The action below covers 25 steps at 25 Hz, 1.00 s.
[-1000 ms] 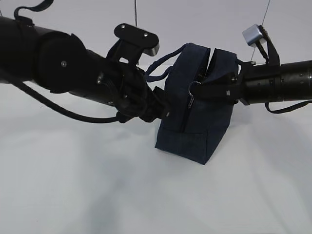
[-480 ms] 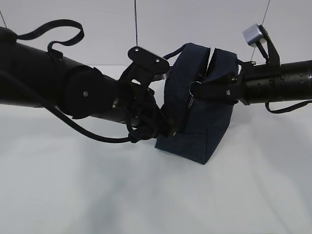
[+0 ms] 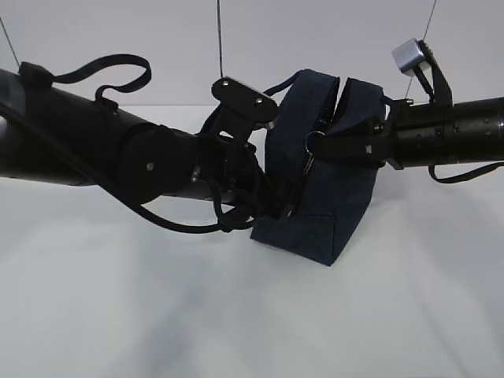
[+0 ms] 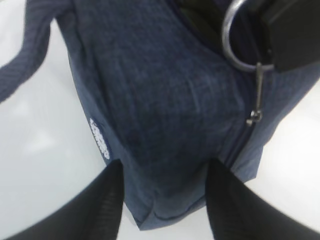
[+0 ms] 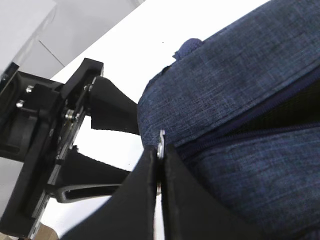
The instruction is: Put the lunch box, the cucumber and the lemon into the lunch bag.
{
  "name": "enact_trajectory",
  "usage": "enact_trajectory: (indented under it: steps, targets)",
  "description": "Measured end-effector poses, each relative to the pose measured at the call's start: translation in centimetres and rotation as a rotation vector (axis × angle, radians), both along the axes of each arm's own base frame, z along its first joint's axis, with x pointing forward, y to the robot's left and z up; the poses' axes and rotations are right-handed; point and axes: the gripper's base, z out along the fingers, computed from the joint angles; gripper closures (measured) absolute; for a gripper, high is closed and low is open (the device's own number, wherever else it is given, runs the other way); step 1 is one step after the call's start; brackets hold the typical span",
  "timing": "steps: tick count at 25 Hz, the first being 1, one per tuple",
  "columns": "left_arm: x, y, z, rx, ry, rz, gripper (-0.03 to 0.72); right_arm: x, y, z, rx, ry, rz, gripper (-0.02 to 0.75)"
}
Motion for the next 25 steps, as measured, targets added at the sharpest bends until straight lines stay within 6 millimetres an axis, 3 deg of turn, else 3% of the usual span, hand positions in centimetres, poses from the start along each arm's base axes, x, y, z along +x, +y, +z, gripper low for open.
enact_trajectory:
  steps: [3,9,11,21,25]
  targets:
    - [0.1,-0.1,0.2,-0.016,-0.020,0.002,0.367,0.0,0.0,0.0,0.001,0.000,-0.001,0.737]
    - [0.2,-0.2,0.3,-0.029,-0.037,0.002,0.635,0.0,0.0,0.0,0.005,0.004,-0.004,0.737]
    - [0.2,-0.2,0.3,-0.029,-0.037,0.002,0.680,0.0,0.0,0.0,0.005,0.006,-0.005,0.737]
    - [0.0,0.0,0.0,-0.002,-0.003,-0.001,0.694,-0.1,0.1,0.2,0.023,0.023,0.001,0.737]
    - [0.0,0.0,0.0,0.000,0.000,-0.001,0.694,-0.5,0.0,1.4,0.025,-0.009,0.001,0.737]
